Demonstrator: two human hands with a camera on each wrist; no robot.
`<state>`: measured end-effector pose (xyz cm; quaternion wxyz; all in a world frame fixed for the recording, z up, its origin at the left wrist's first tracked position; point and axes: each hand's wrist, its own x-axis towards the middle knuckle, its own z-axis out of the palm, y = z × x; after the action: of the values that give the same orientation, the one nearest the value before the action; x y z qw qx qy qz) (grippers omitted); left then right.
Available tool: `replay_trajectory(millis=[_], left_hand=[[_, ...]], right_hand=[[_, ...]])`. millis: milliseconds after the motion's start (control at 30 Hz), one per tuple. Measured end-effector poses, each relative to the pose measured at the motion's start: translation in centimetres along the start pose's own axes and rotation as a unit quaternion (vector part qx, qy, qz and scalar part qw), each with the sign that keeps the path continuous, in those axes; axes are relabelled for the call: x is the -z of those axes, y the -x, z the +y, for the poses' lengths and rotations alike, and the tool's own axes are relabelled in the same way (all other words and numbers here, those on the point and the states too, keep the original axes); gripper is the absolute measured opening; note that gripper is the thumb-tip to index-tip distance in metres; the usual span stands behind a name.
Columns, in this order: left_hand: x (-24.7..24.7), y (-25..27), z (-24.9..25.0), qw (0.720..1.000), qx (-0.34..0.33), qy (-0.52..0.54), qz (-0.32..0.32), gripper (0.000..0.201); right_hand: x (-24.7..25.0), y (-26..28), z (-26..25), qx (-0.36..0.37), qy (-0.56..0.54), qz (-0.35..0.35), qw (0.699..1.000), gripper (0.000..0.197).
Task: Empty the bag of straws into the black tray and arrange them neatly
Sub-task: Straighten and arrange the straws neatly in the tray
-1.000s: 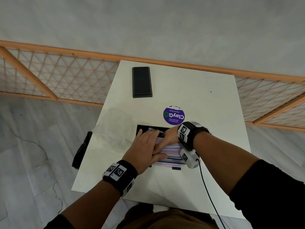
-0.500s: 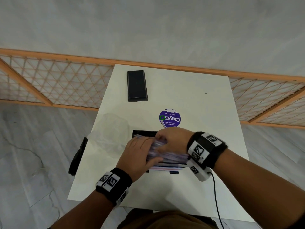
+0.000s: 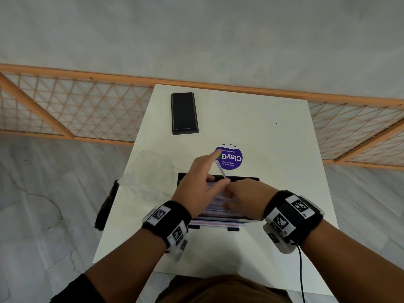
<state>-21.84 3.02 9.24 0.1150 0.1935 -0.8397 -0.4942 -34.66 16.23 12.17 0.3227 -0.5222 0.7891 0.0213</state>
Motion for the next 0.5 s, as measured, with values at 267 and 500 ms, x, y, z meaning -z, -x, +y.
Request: replay_trajectory(millis=[267, 500], left_hand=[[0.6, -1.7, 0.8, 0.99, 0.041, 0.075, 0.109, 0.01], [4.5, 2.2, -1.4, 0.9, 0.195, 0.305, 0.243, 0.018]], right_hand=[[-1.1, 0.6, 0.7, 0.003, -0.006, -0.013, 1.0, 0.03], [-0.4, 2.9, 2.1, -0.006, -0.028, 0.031, 0.999, 0.027]])
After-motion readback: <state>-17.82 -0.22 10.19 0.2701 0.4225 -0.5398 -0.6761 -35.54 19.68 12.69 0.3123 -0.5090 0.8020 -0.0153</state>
